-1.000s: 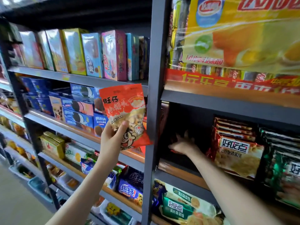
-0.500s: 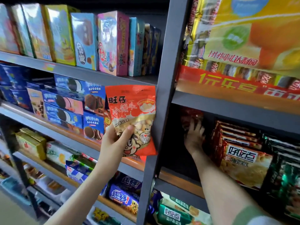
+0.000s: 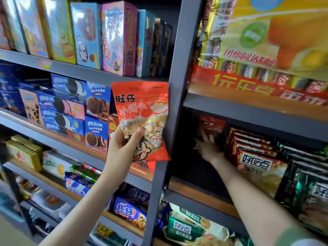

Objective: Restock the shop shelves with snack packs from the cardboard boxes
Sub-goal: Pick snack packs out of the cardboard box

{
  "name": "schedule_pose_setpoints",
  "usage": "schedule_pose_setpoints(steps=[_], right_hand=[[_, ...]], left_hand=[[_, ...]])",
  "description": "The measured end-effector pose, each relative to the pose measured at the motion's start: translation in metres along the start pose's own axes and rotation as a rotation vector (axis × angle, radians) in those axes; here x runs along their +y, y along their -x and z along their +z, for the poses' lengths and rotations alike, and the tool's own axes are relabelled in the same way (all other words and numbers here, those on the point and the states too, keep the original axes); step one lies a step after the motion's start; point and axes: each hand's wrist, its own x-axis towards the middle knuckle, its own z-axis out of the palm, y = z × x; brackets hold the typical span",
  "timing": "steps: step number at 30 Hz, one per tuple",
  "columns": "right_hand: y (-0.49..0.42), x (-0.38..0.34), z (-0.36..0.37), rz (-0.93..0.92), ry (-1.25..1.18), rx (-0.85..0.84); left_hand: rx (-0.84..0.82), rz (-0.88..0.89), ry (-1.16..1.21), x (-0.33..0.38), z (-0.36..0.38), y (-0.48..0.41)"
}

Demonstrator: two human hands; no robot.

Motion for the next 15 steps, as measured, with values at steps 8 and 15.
schedule_pose_setpoints(steps=[8, 15], right_hand=[[-0.007, 0.009, -0.002, 0.130, 0.049, 0.024], [0.048, -0.024, -0.047, -0.057, 0.108, 0.253]], left_hand=[[0.001, -0.003, -0.001, -0.001, -0.008, 0.007], [-0.118, 0.092, -0.115, 0.003, 0.018, 0.036]])
